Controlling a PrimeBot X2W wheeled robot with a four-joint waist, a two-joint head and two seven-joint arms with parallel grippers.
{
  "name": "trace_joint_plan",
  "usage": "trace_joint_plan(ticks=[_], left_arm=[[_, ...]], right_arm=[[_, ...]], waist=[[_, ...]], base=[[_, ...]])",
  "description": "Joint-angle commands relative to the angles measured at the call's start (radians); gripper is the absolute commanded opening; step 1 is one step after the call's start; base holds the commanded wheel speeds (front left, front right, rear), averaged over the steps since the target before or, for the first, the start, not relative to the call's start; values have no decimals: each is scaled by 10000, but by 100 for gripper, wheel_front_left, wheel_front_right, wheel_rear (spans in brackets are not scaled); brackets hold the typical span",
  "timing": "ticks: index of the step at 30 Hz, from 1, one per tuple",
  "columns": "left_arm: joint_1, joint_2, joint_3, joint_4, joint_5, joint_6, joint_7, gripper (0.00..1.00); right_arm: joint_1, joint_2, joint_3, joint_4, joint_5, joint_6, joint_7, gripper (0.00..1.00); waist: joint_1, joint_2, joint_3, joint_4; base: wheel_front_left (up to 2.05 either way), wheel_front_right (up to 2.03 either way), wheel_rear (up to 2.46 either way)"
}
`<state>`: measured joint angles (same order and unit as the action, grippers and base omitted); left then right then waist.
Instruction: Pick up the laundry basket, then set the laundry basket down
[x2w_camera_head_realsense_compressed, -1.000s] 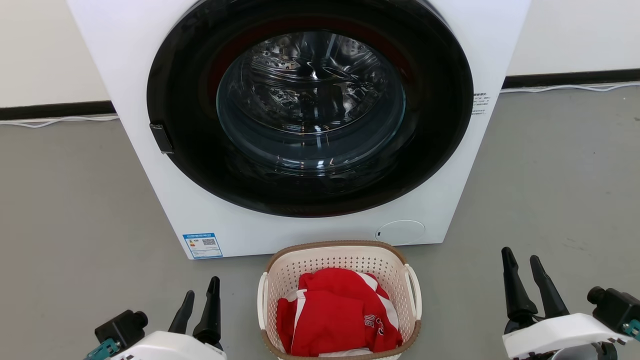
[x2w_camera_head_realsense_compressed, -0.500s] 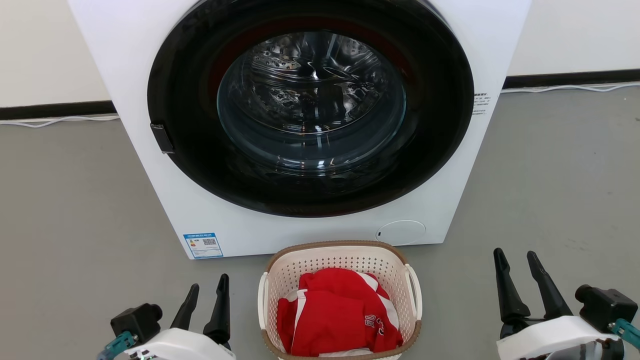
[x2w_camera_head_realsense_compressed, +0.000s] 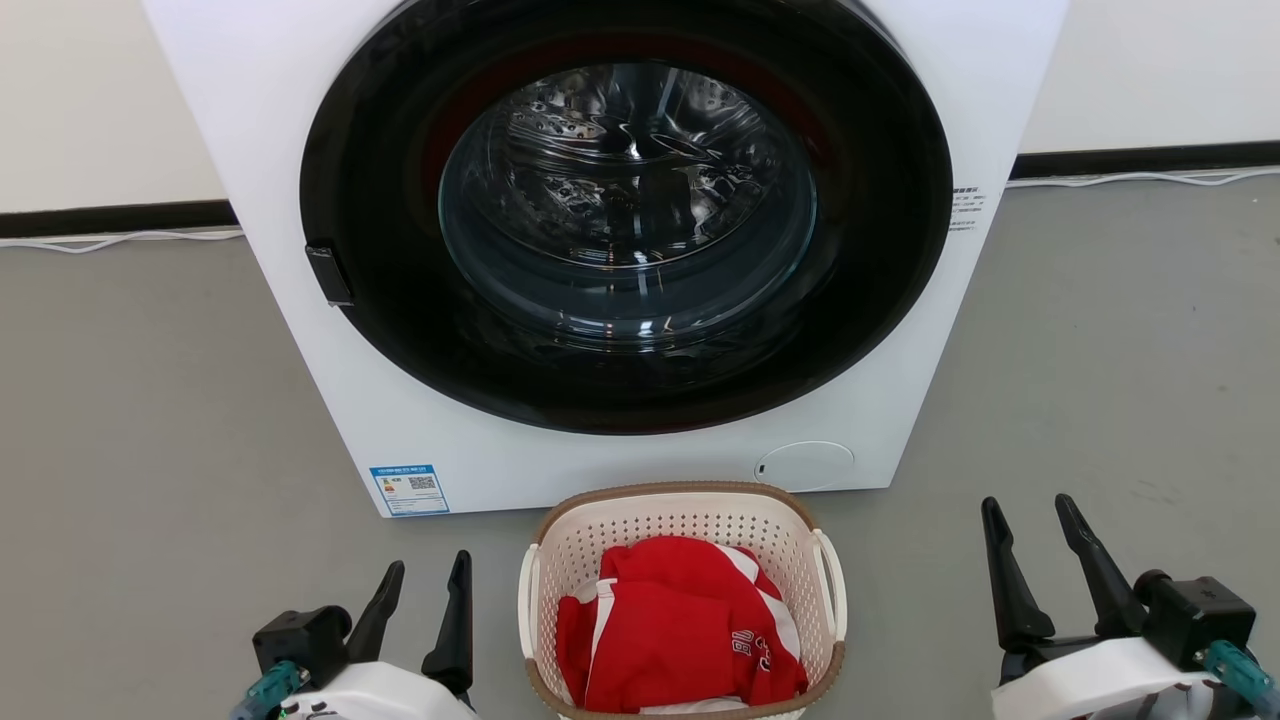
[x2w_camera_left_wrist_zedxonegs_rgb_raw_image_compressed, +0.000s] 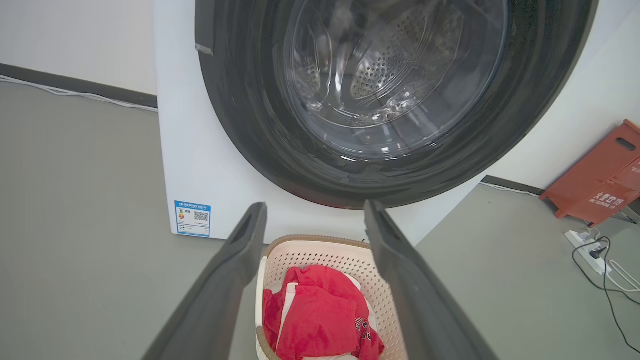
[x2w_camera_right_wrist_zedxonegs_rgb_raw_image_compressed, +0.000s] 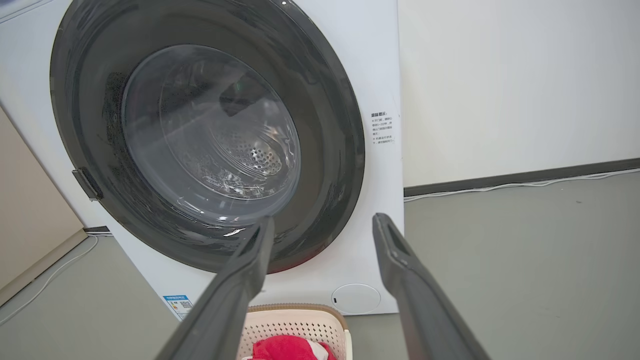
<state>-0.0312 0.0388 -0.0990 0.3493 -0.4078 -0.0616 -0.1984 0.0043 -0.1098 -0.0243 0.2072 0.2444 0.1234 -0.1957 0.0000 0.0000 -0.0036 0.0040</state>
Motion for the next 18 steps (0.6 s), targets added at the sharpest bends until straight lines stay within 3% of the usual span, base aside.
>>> trace_joint_plan(ticks=[1, 18], left_arm=[[-560, 91, 219, -219, 257, 74, -154, 100], [-644, 114, 13, -101, 2092, 125, -634, 100]], right_arm=[[-91, -150, 243, -262, -283, 63, -188, 100], [-37, -105, 12, -108, -2206, 73, -661, 100]], waist=[[0, 0, -3, 1], [0, 0, -30, -13]], base=[[0, 0, 0], [0, 0, 0]])
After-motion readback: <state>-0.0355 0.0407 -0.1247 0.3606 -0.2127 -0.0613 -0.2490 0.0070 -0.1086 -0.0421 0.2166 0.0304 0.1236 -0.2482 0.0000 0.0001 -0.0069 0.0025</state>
